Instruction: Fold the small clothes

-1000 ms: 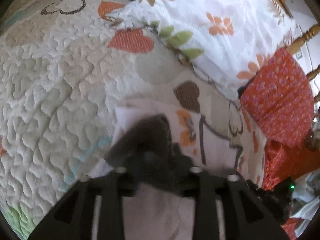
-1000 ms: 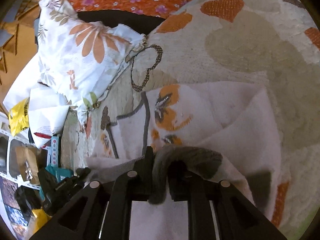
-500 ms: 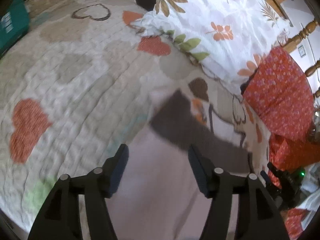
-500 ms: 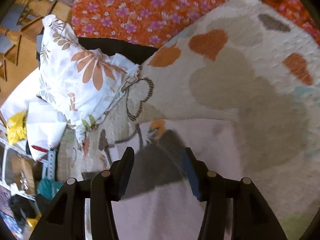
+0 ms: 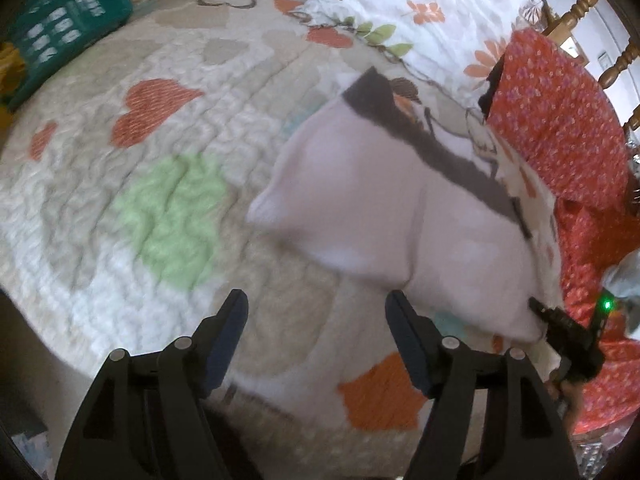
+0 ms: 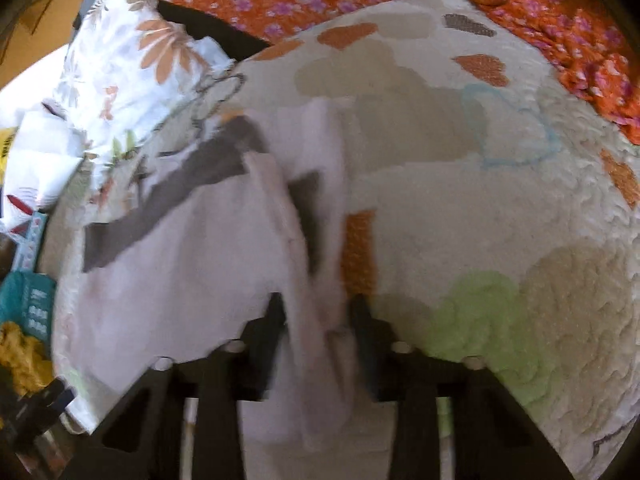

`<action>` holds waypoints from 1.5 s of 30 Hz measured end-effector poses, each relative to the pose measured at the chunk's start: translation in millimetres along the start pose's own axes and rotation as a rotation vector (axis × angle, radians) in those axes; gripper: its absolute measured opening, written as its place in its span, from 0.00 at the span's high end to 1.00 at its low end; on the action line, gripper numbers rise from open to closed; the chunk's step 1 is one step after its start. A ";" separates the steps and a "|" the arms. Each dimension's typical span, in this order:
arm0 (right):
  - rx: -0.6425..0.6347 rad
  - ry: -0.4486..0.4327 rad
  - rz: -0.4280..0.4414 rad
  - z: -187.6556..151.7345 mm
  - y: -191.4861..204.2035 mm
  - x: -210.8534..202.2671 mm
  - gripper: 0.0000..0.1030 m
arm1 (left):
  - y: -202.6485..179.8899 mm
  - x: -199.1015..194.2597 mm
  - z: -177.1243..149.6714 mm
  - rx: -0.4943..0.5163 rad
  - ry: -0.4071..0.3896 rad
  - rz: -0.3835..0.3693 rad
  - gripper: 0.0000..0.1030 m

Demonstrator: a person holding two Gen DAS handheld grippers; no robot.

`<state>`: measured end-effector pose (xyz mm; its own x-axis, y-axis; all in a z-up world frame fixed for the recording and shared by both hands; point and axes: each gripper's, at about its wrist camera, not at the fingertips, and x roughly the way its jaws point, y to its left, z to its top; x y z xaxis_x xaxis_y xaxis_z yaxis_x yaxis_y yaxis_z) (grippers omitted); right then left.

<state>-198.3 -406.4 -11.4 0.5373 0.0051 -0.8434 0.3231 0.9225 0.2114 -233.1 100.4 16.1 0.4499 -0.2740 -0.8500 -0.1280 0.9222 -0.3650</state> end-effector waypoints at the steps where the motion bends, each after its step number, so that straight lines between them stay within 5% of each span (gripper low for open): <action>1: 0.021 -0.006 -0.006 1.1 -6.3 -0.7 0.72 | 1.7 -4.0 -4.3 0.001 -0.004 0.014 0.32; 6: 0.070 -0.068 -0.151 9.7 -13.1 -27.3 0.66 | 12.2 -25.8 -23.9 -0.005 -0.031 0.051 0.32; 11: 0.035 -0.137 0.018 4.9 22.7 -59.9 0.65 | 12.8 -40.0 -38.1 0.015 -0.054 0.076 0.32; 15: -0.068 -0.058 0.119 -12.3 56.6 -46.4 0.63 | 7.5 -51.0 -49.0 0.052 -0.069 0.098 0.32; 19: -0.045 0.042 0.027 -30.1 41.6 -19.2 0.59 | 9.5 -67.7 -57.4 0.080 -0.100 0.113 0.32; 26: 0.039 -0.044 0.005 -28.8 3.1 -73.9 0.57 | 19.2 -89.2 -60.7 0.078 -0.138 0.108 0.32; 29: 0.022 -0.145 0.019 -33.3 6.7 -113.9 0.50 | 13.6 -98.2 -55.3 0.082 -0.156 0.072 0.32; 31: 0.027 -0.191 0.045 -37.3 5.6 -128.4 0.32 | 7.2 -103.5 -50.2 0.093 -0.182 0.063 0.32; 32: 0.040 -0.189 0.059 -37.7 6.1 -130.5 0.31 | 3.2 -106.2 -46.2 0.102 -0.198 0.062 0.32; 37: 0.118 -0.079 0.117 -52.2 -4.3 -114.8 0.31 | -8.2 -102.8 -20.7 0.118 -0.259 0.046 0.25; 45: 0.193 -0.008 0.138 -64.0 -6.3 -50.7 0.41 | -4.3 -42.0 40.1 0.095 -0.206 0.043 0.24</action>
<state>-277.5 -387.7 -1.6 0.5924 0.1221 -0.7963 0.3890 0.8222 0.4155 -216.0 118.9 68.6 0.6183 -0.1816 -0.7646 -0.0714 0.9559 -0.2848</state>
